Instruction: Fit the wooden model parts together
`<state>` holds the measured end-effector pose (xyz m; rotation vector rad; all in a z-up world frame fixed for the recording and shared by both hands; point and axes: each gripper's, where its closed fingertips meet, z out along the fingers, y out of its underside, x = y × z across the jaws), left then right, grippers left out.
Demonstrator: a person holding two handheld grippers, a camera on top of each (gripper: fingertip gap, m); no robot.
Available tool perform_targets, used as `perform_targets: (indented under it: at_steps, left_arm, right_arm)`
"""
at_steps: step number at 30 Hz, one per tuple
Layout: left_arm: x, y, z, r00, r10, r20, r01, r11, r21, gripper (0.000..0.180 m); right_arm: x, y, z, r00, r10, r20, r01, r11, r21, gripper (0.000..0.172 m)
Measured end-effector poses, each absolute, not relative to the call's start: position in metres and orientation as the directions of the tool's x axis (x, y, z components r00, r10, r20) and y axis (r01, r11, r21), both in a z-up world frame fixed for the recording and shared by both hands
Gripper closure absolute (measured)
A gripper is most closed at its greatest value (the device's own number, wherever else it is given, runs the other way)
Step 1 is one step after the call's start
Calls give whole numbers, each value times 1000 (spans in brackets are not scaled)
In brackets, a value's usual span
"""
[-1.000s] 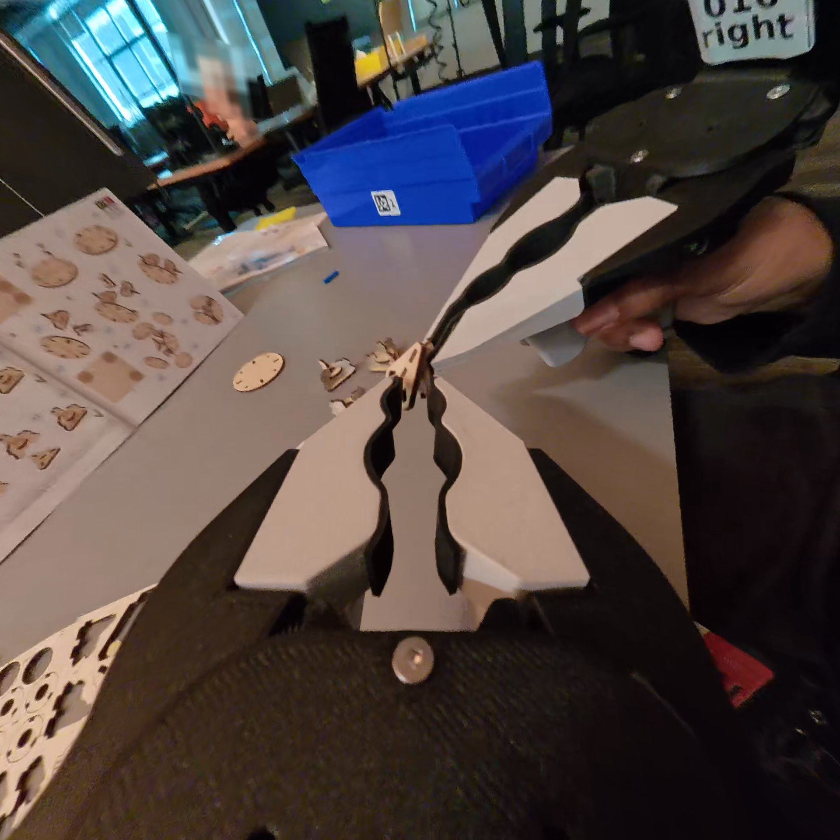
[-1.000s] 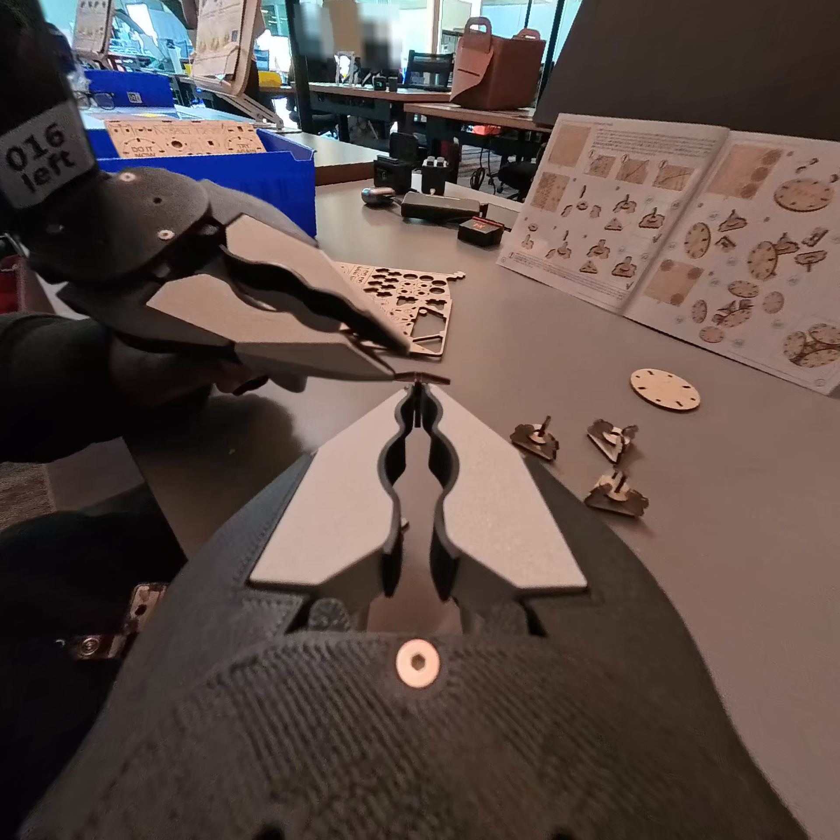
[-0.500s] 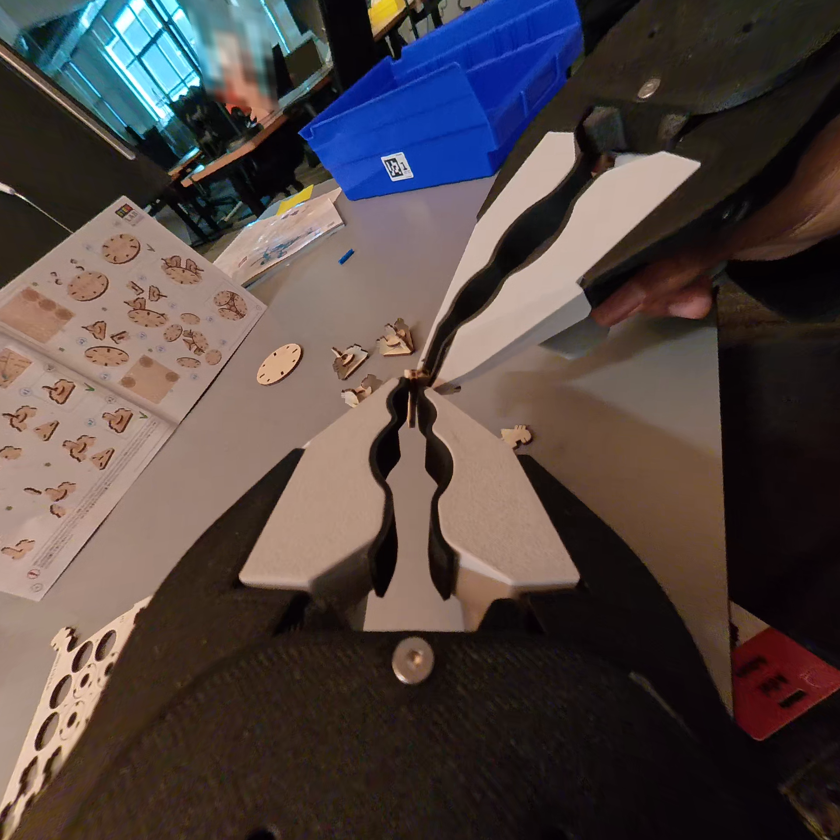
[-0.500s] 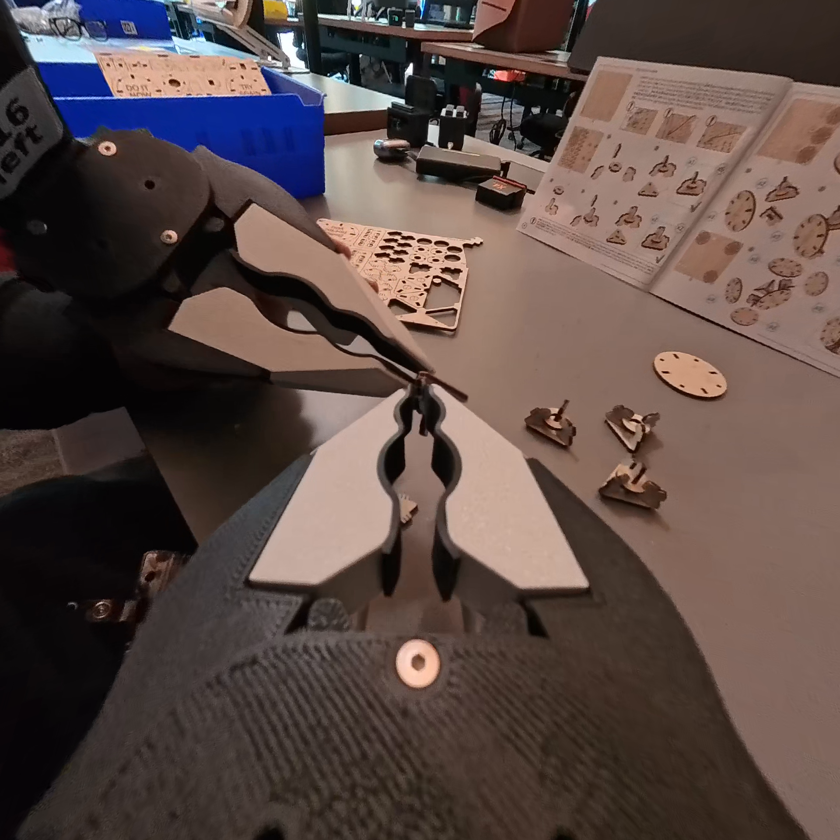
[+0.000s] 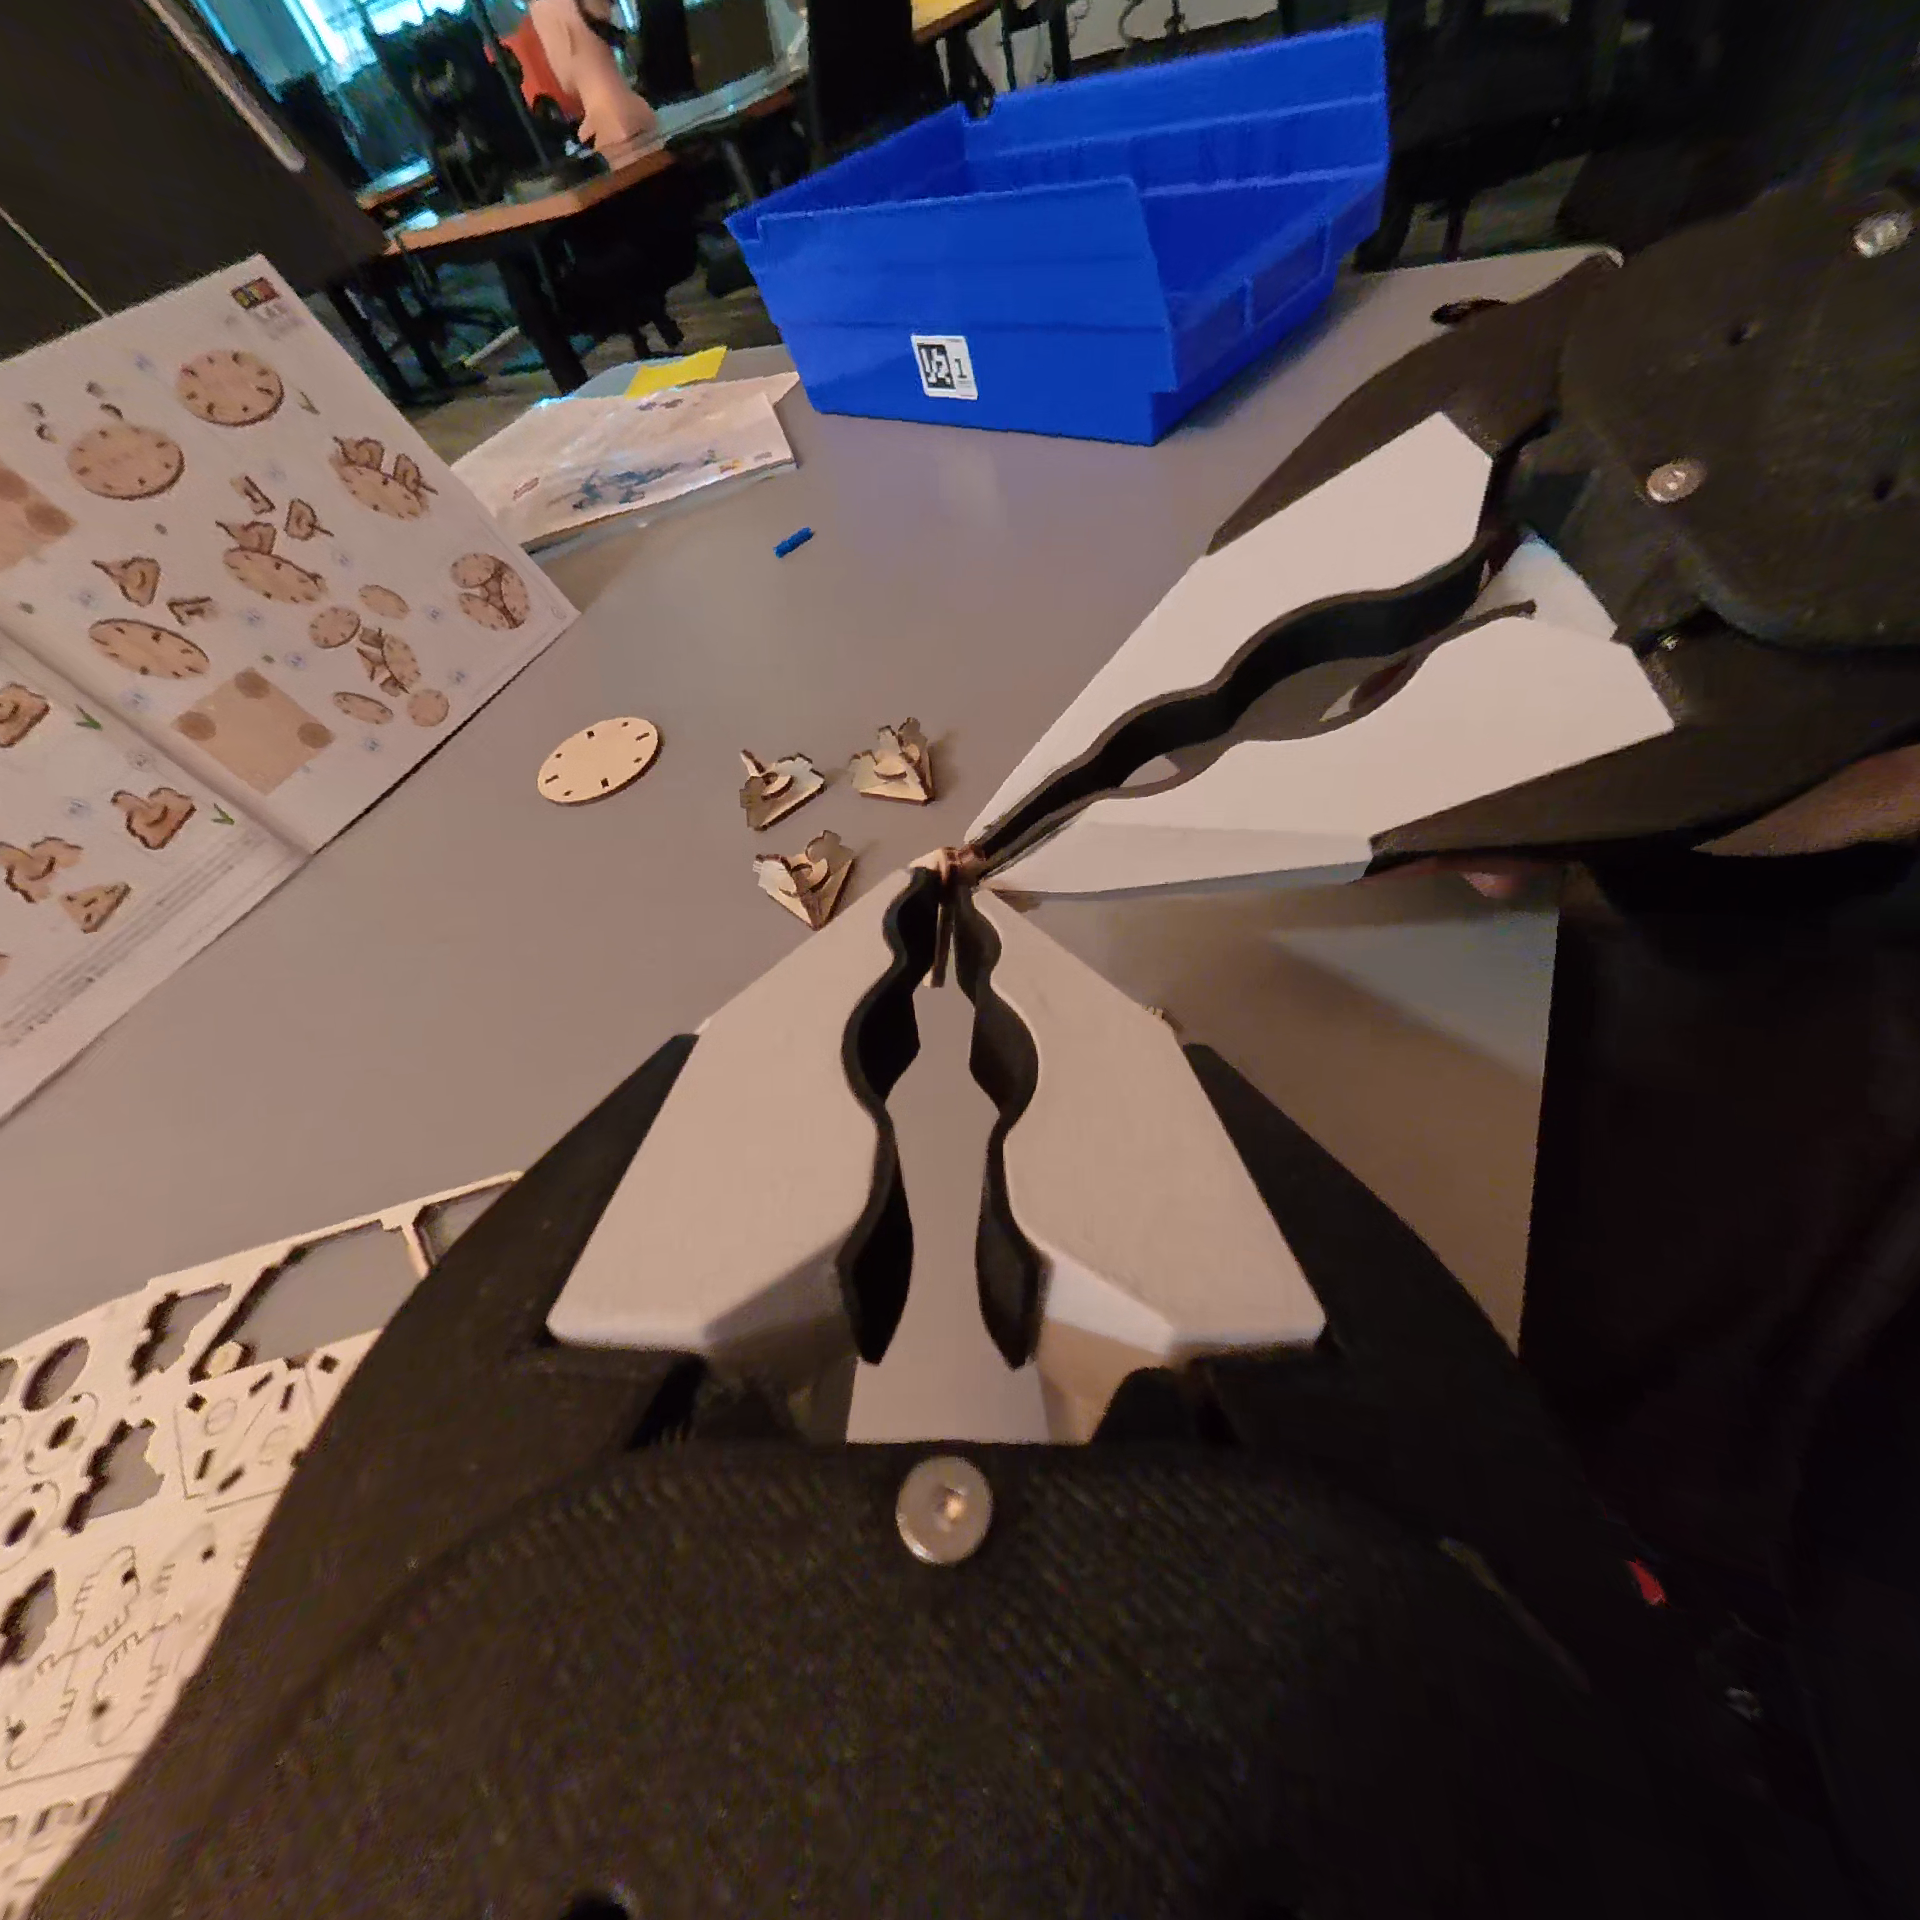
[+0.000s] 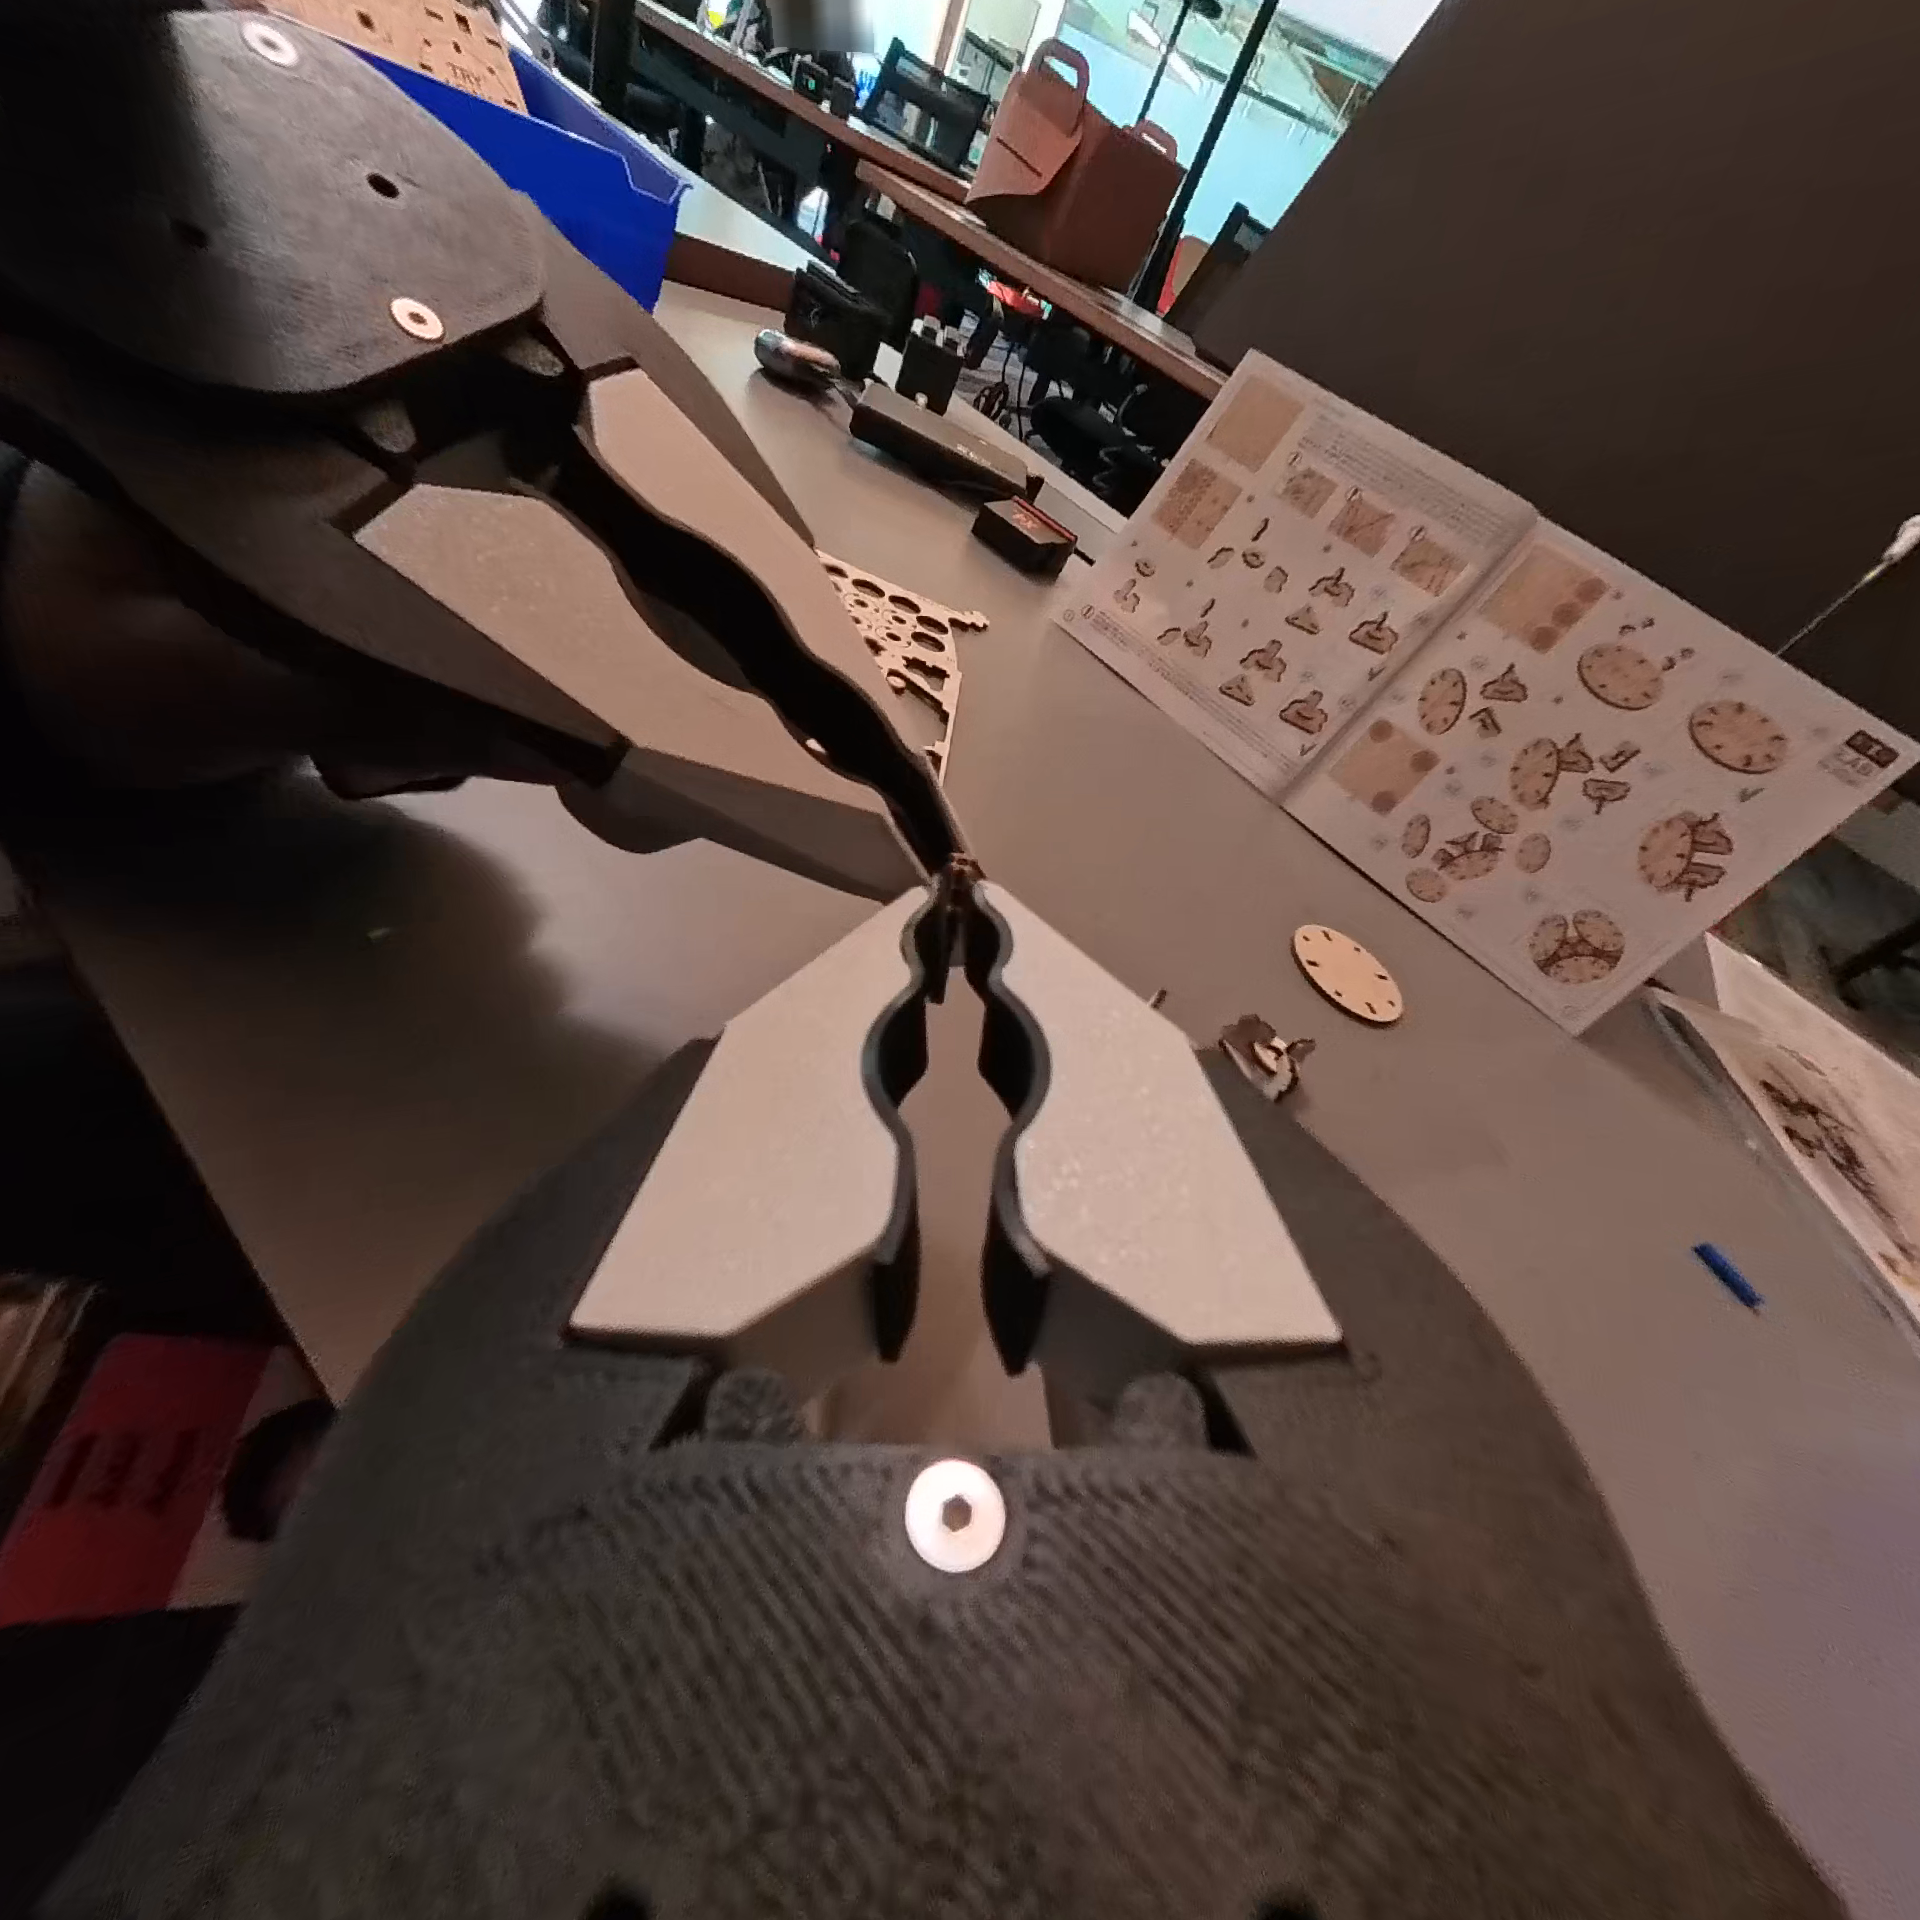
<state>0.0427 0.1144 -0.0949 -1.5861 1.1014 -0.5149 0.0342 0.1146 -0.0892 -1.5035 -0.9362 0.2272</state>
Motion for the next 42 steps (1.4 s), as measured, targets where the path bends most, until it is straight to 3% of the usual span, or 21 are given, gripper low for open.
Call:
perform_targets:
  at_steps: [4, 7, 13, 29, 32, 35, 42]
  left_arm:
    - [42, 117, -91, 502, -863, -63, -292, -101, -951, 180]
    - [42, 118, -87, 524, -846, -100, -293, -69, -954, 180]
    - [46, 120, -83, 525, -851, 5, -210, -135, -968, 180]
    - [52, 120, -84, 473, -840, 268, -36, -322, -946, 180]
    - [52, 120, -81, 479, -857, 188, -82, -257, -963, 180]
    - [55, 117, -81, 464, -857, 227, -49, -280, -959, 180]
    - [53, 115, -76, 415, -848, 329, 38, -345, -938, 180]
  right_arm:
    - [33, 116, -87, 663, 654, 364, 393, 110, -913, 171]
    - [33, 116, -85, 675, 643, 361, 381, 115, -917, 171]
    - [38, 116, -78, 699, 654, 289, 307, 91, -947, 171]
    - [42, 114, -77, 679, 611, 408, 369, 197, -908, 171]
    - [43, 116, -77, 667, 589, 456, 399, 235, -886, 170]
    - [44, 116, -71, 682, 583, 442, 363, 254, -896, 170]
    - [46, 115, -70, 677, 492, 547, 432, 335, -837, 154]
